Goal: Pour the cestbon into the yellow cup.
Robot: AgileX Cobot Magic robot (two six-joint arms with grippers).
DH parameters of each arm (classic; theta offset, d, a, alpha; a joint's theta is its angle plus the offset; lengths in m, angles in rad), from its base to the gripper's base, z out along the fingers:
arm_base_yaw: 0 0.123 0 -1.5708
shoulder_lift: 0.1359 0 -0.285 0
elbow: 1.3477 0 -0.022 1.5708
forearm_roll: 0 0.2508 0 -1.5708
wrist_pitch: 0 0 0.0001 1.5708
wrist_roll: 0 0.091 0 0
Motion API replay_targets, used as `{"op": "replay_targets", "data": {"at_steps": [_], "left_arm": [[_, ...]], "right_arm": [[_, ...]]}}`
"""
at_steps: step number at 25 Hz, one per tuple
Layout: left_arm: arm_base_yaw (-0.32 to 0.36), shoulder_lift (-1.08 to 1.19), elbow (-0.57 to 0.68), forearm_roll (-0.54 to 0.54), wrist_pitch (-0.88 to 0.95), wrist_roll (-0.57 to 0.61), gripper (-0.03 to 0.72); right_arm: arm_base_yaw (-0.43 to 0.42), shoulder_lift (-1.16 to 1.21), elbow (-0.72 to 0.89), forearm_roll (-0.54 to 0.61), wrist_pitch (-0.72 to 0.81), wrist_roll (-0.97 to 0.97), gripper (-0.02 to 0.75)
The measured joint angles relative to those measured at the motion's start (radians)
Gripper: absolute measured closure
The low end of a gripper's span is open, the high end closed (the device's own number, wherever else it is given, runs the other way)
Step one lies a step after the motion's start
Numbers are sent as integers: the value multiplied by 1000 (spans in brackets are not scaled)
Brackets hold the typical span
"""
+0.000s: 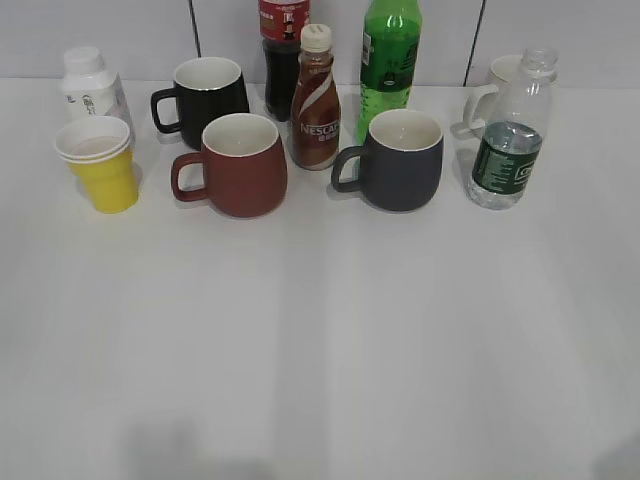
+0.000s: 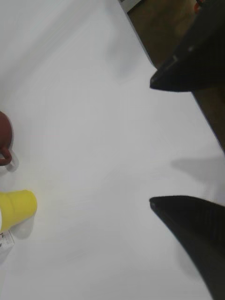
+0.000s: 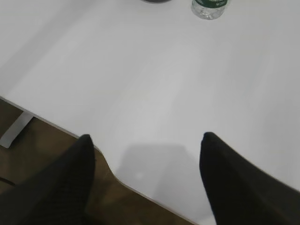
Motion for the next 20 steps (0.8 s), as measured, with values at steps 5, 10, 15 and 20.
{"op": "replay_targets", "data": {"at_steps": [5,10,15,20], "left_arm": [[0,0,0,0,0,0,188],[108,0,0,-1,0,0,208],[333,-23,0,-1,0,0,216],[479,-109,0,-1,-1,0,216]], "right_arm": [[0,0,0,0,-1,0,216],[-51,0,0,3,-1,0,216],[-284,0,0,3,-2,0,216],[-429,-1,0,2,-2,0,217]]}}
